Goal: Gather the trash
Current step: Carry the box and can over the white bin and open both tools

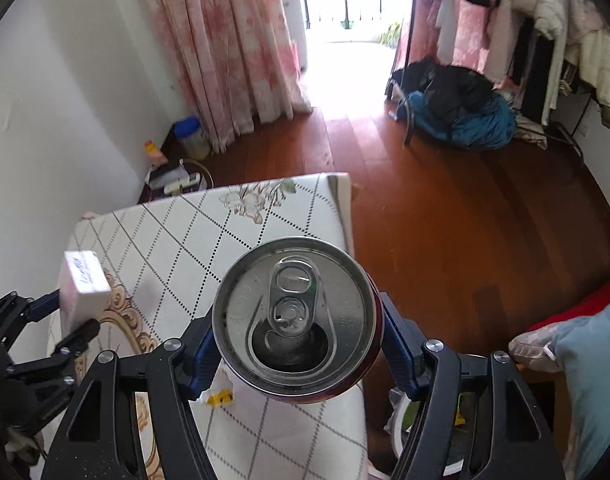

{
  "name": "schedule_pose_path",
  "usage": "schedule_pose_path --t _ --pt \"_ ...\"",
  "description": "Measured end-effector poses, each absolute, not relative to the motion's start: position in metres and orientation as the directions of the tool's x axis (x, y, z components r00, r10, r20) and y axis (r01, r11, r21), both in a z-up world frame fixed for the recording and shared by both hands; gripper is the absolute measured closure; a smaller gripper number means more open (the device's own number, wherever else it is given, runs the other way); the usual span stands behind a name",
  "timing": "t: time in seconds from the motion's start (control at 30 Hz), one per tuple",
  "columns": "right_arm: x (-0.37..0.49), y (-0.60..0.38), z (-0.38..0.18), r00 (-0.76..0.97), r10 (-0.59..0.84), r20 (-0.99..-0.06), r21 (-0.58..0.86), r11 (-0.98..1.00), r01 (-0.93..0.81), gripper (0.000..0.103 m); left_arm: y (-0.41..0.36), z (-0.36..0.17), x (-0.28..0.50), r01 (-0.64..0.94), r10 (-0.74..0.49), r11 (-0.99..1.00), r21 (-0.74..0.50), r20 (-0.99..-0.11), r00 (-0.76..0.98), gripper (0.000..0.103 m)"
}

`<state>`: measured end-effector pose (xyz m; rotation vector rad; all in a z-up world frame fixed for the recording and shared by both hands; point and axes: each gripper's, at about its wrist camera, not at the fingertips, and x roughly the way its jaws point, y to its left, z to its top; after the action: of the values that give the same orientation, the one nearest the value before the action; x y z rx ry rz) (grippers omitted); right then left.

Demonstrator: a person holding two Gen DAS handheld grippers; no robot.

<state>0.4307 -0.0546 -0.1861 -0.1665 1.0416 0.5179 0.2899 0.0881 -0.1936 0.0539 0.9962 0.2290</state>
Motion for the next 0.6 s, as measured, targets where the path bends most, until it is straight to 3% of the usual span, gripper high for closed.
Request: schedule_pose_path --t 0.27,0.6 --pt "0.390 -0.158 -0.133 0.479 0.368 -0.797 0.163 0.894 -0.416 0.032 0.000 -0.136 0.285 -0.142 0.102 0.990 0.013 -0.759 0.643 0.055" --pt "0.375 -0.321 -0.128 0.515 0.278 -0.811 0.157 0.951 -0.266 0.032 -0.132 -0.154 0.326 0.051 -0.136 0.990 -0.132 -0.792 0.595 0.055"
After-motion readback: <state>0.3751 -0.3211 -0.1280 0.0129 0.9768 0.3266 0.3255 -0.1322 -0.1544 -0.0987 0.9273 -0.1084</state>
